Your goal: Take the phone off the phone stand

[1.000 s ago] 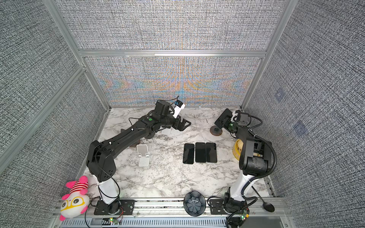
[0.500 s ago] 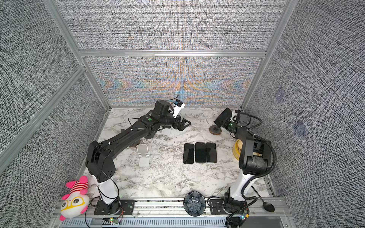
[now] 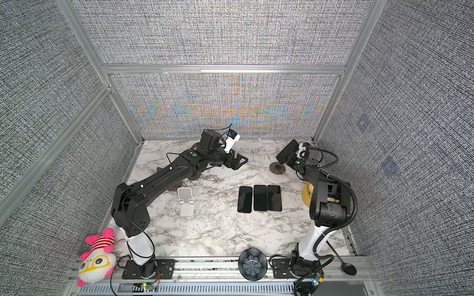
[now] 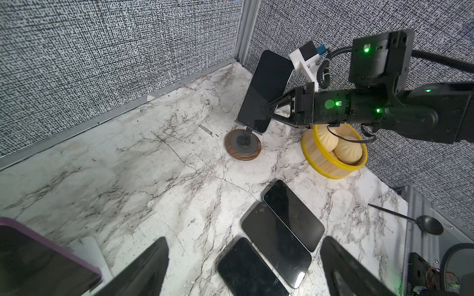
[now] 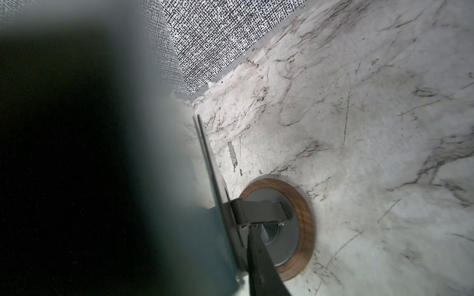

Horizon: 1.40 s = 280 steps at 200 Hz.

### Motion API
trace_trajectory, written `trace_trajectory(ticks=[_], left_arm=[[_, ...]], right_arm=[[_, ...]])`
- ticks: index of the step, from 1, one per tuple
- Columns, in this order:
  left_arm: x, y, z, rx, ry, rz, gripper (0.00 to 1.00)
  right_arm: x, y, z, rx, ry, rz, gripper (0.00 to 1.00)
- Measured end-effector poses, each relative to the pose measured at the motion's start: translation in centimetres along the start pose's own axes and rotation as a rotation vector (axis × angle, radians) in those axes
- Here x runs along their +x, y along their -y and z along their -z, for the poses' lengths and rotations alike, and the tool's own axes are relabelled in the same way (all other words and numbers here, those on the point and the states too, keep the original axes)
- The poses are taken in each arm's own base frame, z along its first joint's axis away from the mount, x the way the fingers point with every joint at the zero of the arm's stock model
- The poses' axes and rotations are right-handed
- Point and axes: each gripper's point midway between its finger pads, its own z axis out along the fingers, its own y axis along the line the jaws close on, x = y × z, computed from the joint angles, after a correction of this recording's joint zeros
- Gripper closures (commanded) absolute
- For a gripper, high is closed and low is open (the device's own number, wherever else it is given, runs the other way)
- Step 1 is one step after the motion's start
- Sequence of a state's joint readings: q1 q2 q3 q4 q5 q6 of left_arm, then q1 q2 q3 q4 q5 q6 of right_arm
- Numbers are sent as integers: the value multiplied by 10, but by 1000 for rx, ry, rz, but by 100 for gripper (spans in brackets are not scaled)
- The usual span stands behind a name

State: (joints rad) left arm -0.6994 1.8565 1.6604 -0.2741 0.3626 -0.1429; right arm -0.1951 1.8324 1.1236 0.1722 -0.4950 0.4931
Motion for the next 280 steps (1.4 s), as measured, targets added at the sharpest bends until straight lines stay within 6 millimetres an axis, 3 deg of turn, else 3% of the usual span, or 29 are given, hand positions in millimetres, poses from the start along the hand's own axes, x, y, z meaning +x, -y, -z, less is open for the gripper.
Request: trace_trajectory(ticks=[65,164,194,280], left_arm=[[3,0,0,-2,-14,5,7],[9,-5,-1,-23,-26,5,6],[15,-7,-3,-27,-37,0,6],[20,-10,-9,-27,-44,-6,6]], right_arm=[[16,-25,-12,-70,-18,48,83],[71,-83,-27,-231,-106,177,83],[97,-107,-25,-313,-166,222,83],[120,-130,-14,-371,-194,311,82]])
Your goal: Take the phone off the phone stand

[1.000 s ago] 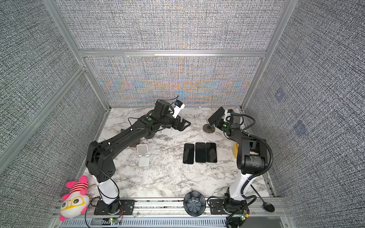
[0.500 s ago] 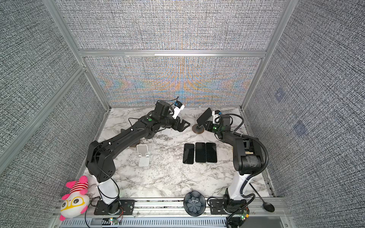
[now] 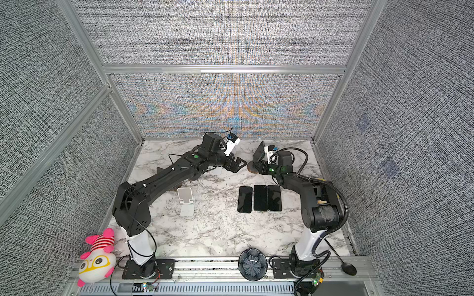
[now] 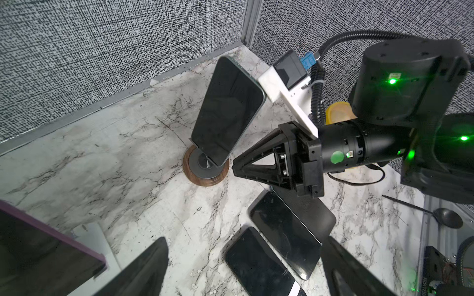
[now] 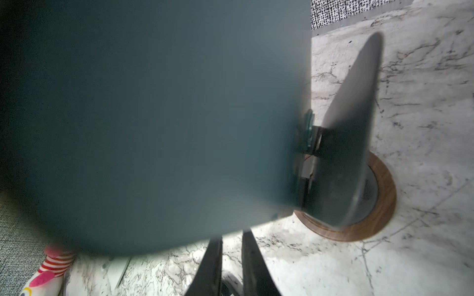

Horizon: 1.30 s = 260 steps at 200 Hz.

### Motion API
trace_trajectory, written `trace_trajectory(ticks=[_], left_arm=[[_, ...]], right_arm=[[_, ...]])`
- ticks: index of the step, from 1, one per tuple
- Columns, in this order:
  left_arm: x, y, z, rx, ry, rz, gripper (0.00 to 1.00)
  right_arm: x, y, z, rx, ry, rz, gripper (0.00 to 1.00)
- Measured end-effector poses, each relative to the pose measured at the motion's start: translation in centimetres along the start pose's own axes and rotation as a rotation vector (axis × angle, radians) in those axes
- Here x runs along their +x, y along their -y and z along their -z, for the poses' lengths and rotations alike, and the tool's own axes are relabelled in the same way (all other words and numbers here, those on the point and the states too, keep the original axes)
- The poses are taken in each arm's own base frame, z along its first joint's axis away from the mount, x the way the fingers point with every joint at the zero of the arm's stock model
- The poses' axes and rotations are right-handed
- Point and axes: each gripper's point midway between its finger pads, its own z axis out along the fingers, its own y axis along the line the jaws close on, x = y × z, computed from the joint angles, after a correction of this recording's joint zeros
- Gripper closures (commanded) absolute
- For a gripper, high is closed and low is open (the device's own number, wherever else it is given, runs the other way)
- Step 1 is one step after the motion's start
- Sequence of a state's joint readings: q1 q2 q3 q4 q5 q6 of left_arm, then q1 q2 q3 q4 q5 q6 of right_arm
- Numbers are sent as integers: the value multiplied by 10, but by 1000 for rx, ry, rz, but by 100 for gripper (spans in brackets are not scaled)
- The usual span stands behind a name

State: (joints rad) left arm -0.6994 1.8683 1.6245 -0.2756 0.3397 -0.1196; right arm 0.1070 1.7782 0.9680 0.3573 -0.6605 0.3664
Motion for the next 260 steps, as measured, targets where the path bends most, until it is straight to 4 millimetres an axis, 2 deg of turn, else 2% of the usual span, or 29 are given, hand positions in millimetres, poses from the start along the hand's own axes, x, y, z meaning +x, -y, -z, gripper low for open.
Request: trace_trajectory(ticks=[60,95,137,162,188,203,235,260], left_arm=[[-1,-4,-15,4,-1,-8,6],[-9,-3,-17,13,12,-16,6],[-4,-3,-23,30,3,-31,5],[-6,2,-32,81,25,-100,1],[-4,-2,-50,133,40,-183,1],[-10,-9,-58,153,54,-212,1],[-40,-25,-75,202,112,-273,1],[-46,-27,-93,249,106,-309,1]], right_arm=[[3,7,7,48,-18,-12,81],[3,15,13,73,-18,-30,79],[5,25,22,112,-28,-65,74],[9,32,27,130,-45,-95,72],[9,35,32,141,-57,-117,69],[7,37,37,147,-59,-125,67],[10,41,55,164,-70,-156,60],[15,40,69,178,-84,-167,58]])
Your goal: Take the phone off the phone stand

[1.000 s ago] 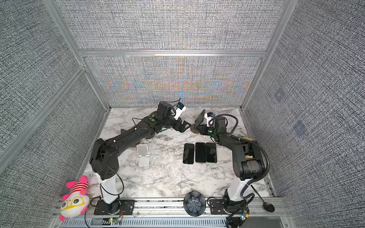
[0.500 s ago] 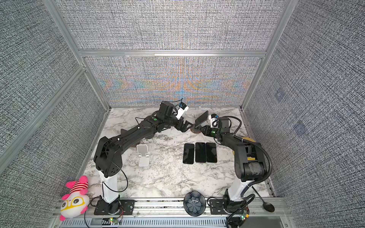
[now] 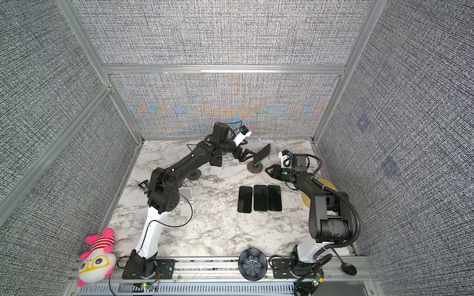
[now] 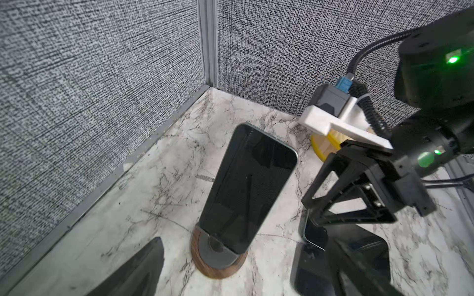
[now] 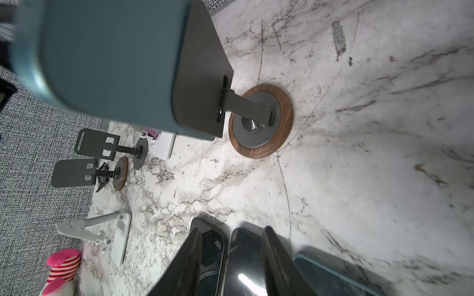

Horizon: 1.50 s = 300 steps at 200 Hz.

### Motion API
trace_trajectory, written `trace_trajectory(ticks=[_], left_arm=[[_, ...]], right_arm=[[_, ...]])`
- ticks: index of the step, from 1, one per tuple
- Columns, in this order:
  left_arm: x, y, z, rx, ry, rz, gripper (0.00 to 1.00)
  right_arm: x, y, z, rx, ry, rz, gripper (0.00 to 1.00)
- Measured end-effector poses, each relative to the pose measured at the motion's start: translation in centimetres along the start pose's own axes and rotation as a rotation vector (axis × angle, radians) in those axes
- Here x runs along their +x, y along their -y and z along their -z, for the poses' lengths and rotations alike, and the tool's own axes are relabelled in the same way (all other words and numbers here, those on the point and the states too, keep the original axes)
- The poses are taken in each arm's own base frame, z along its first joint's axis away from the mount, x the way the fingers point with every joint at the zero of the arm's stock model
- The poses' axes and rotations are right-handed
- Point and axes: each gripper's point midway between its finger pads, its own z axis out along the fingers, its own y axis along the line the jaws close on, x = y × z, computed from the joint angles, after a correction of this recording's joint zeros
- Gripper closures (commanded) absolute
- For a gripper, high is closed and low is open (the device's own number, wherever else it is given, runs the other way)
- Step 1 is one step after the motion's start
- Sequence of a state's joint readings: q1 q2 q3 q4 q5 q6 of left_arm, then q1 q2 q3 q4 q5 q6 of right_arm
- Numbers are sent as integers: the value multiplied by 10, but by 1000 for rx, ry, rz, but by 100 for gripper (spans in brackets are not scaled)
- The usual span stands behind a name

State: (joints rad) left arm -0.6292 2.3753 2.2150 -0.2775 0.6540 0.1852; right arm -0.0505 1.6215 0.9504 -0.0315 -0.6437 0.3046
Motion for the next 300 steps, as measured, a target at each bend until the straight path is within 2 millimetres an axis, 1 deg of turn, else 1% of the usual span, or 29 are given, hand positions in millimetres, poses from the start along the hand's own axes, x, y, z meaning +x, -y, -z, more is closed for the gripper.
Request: trace_trajectory(ticks=[34,72,90,112,137,170,183,211,232,251,261,283,300], left_arm=[[9,-1,-17,45,-9,-12,1],[19,-8,-33,55,-3,-15,1],[22,-7,-42,61,-1,-22,1],[27,-5,-48,68,-7,-14,1],[28,-5,-52,68,3,-22,1],[38,-5,-63,75,3,-15,1],[40,-4,-68,77,7,-12,1],[41,-8,-71,72,20,-15,1],[41,-10,-73,67,28,-13,1],[41,-10,-74,63,34,-10,1],[40,-10,-74,63,36,-11,1],[45,-10,-75,63,37,-7,1],[51,-8,-73,63,21,7,1]], right_arm=[[5,-2,17,11,-12,0,58],[15,-2,28,18,-25,-3,57],[20,-2,30,19,-29,-7,57],[23,-1,32,21,-24,-20,55],[16,-1,34,13,-1,-36,55],[8,-2,36,-2,21,-49,55],[9,-2,36,-3,24,-46,55],[17,1,35,1,11,-58,55],[16,1,34,-1,11,-62,54],[9,-2,37,-4,25,-69,51],[2,-7,42,-6,44,-73,47],[-22,-21,56,-10,106,-75,40],[-43,-31,64,-3,149,-88,39]])
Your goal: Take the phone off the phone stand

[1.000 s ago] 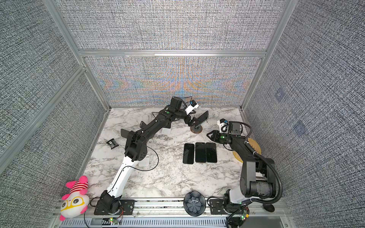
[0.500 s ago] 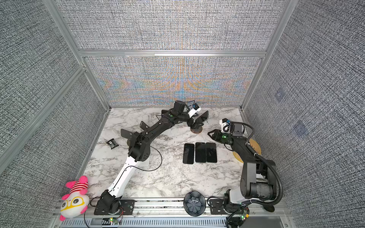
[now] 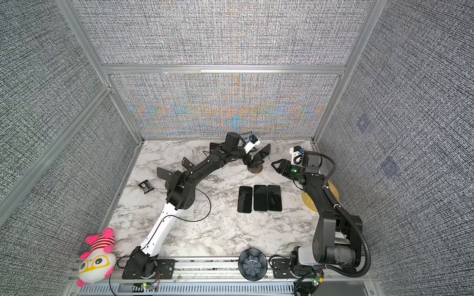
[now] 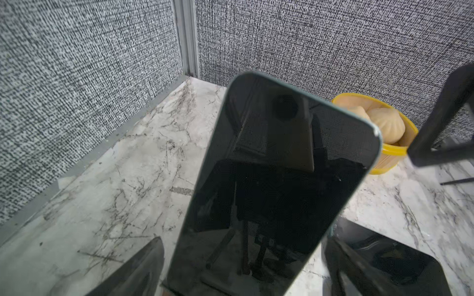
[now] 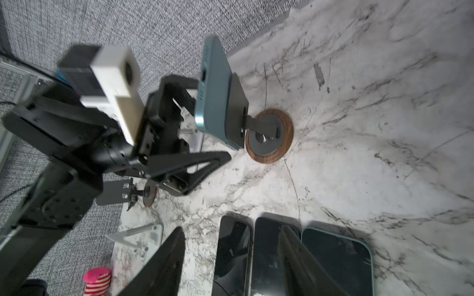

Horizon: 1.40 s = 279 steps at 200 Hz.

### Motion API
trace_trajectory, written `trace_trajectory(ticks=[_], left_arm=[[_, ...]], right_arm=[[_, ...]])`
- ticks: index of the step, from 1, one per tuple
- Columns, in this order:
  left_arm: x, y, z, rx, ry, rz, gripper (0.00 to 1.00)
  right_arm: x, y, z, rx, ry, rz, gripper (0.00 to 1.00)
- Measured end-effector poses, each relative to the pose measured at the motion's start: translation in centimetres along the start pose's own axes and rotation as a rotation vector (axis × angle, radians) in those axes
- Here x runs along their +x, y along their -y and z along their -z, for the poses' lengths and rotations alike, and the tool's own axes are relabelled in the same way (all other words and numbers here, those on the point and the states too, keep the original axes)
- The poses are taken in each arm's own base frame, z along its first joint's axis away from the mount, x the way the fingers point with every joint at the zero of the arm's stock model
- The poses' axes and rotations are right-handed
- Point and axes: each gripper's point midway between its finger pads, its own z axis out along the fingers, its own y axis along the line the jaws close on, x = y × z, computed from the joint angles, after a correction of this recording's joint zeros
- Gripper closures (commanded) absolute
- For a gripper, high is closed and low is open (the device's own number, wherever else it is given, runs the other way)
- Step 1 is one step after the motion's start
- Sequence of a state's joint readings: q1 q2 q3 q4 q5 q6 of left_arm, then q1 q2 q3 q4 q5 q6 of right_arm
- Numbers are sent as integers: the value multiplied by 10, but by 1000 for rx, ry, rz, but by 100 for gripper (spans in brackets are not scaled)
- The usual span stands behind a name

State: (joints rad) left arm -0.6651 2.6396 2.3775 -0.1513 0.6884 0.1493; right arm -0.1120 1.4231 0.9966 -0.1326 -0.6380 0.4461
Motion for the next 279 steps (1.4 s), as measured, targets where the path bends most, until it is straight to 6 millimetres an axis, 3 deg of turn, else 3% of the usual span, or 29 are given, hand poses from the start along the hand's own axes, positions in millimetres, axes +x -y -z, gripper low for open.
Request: trace_trajectory(ticks=[30,61,105,196,279], left_arm=[[-10,3,5,-8,19,-17,1],[-11,9,10,-9,13,-27,1],[-18,18,20,-14,25,-54,1],[-11,17,22,-35,15,-49,1],[-6,13,22,-60,3,-74,1]], right_arm=[[-28,-21,-4,23,41,7,41],[-27,-28,-20,86,23,-8,51],[-15,-16,-39,161,4,-68,64],[-21,-11,-68,158,24,-121,71],[-25,-6,-81,152,33,-138,80]])
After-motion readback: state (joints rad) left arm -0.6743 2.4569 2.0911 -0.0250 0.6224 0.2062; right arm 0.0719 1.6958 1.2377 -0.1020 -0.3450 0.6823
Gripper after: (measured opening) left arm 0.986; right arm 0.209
